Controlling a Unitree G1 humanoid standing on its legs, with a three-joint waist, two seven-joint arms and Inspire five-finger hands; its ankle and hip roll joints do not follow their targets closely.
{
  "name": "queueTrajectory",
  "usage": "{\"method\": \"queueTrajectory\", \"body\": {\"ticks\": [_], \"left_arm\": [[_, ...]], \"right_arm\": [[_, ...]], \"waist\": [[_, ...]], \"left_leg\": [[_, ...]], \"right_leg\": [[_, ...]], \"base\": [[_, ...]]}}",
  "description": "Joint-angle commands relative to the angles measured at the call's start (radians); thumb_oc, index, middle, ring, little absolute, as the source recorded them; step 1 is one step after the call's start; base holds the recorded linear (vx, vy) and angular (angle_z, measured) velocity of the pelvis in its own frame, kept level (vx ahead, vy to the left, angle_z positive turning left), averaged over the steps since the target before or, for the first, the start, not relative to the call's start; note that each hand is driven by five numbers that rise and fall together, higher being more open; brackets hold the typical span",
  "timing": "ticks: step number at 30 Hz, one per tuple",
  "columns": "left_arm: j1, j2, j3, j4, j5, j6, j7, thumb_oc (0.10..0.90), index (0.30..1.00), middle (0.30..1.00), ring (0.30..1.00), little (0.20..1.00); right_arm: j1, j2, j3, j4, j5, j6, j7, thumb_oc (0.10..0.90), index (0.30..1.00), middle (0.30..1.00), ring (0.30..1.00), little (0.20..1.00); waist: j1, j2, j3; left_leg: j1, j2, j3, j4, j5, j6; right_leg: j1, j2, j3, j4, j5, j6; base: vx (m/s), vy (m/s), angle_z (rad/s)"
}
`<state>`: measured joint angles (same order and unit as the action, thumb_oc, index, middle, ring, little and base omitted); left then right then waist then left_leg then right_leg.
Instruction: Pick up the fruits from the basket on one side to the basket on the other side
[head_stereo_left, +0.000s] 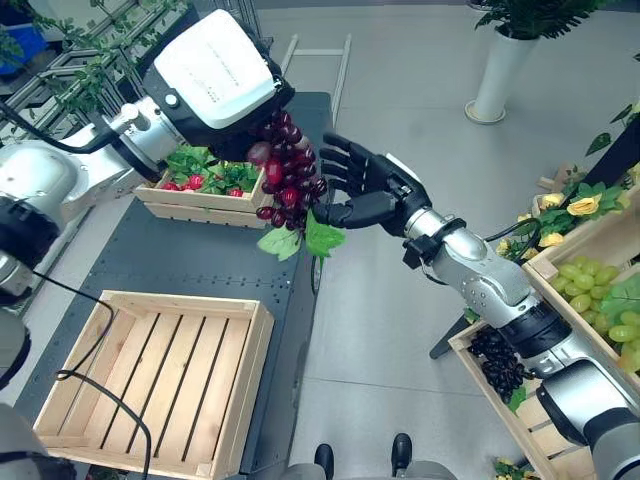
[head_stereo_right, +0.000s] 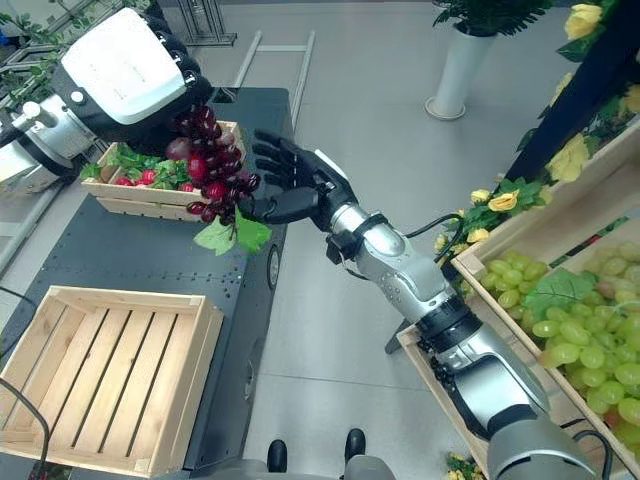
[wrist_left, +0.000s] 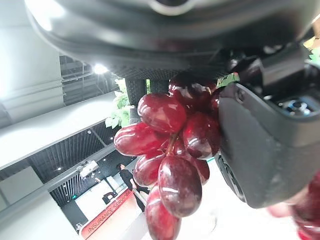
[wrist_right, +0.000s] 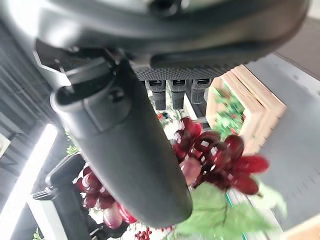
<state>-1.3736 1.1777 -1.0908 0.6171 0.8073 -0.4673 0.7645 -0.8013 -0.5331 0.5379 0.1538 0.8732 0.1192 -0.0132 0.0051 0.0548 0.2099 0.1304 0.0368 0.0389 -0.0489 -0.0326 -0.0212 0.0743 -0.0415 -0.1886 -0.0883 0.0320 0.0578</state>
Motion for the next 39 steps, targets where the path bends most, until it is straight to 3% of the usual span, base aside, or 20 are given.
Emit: {"method": "queueTrajectory", "body": {"ticks": [1, 9, 23, 27, 34, 39], "left_arm": [[-0.158, -0.046, 0.006, 0.171, -0.17, 0.035, 0.06, 0.4, 0.3, 0.3, 0.3, 0.3], [-0.178, -0.125, 0.003, 0.167, -0.24, 0.057, 0.051, 0.4, 0.3, 0.3, 0.3, 0.3], [-0.218, -0.164, -0.037, 0.121, -0.264, 0.116, 0.021, 0.4, 0.3, 0.3, 0.3, 0.3], [-0.223, -0.17, -0.046, 0.112, -0.263, 0.116, 0.017, 0.4, 0.3, 0.3, 0.3, 0.3], [-0.198, -0.186, -0.05, 0.111, -0.243, 0.105, -0.005, 0.4, 0.3, 0.3, 0.3, 0.3], [-0.166, -0.203, -0.043, 0.116, -0.218, 0.09, -0.004, 0.4, 0.3, 0.3, 0.3, 0.3]], "right_arm": [[-0.097, 0.017, -0.04, 0.041, 0.041, -0.127, -0.051, 0.8, 0.9, 0.9, 0.9, 0.9], [-0.099, 0.039, -0.012, 0.033, 0.169, -0.024, 0.016, 0.8, 0.9, 0.9, 0.9, 0.9], [-0.112, 0.067, 0.031, 0.065, 0.221, 0.029, 0.065, 0.8, 0.9, 0.9, 0.9, 0.9], [-0.126, 0.081, 0.048, 0.069, 0.24, 0.024, 0.069, 0.8, 0.9, 0.9, 0.9, 0.9], [-0.164, 0.115, 0.049, 0.064, 0.278, -0.069, 0.067, 0.8, 0.9, 0.9, 0.9, 0.9], [-0.179, 0.15, 0.044, 0.058, 0.31, -0.1, 0.067, 0.8, 0.9, 0.9, 0.9, 0.9]], "waist": [[0.023, 0.0, -0.203], [0.006, -0.007, -0.215], [0.004, -0.015, -0.22], [0.009, -0.018, -0.222], [0.02, -0.019, -0.223], [0.024, -0.019, -0.223]], "left_leg": [[-0.056, -0.087, -0.005, -0.038, 0.019, 0.016], [-0.051, -0.087, 0.008, -0.038, 0.016, 0.018], [-0.048, -0.084, 0.012, -0.038, 0.012, 0.021], [-0.046, -0.084, 0.009, -0.038, 0.012, 0.02], [-0.045, -0.083, 0.0, -0.038, 0.012, 0.022], [-0.044, -0.084, -0.006, -0.038, 0.013, 0.024]], "right_leg": [[0.01, 0.013, 0.003, 0.001, -0.021, -0.005], [0.01, 0.01, 0.012, 0.001, -0.021, -0.002], [0.012, 0.01, 0.014, 0.001, -0.023, -0.004], [0.015, 0.01, 0.011, 0.001, -0.024, -0.005], [0.019, 0.011, 0.008, 0.001, -0.029, -0.008], [0.021, 0.012, 0.009, 0.001, -0.029, -0.01]], "base": [[0.0, 0.0, 0.0], [0.0, 0.002, -0.02], [0.0, 0.0, 0.0], [0.0, 0.0, 0.0], [0.0, 0.0, 0.0], [0.0, 0.0, 0.0]]}}
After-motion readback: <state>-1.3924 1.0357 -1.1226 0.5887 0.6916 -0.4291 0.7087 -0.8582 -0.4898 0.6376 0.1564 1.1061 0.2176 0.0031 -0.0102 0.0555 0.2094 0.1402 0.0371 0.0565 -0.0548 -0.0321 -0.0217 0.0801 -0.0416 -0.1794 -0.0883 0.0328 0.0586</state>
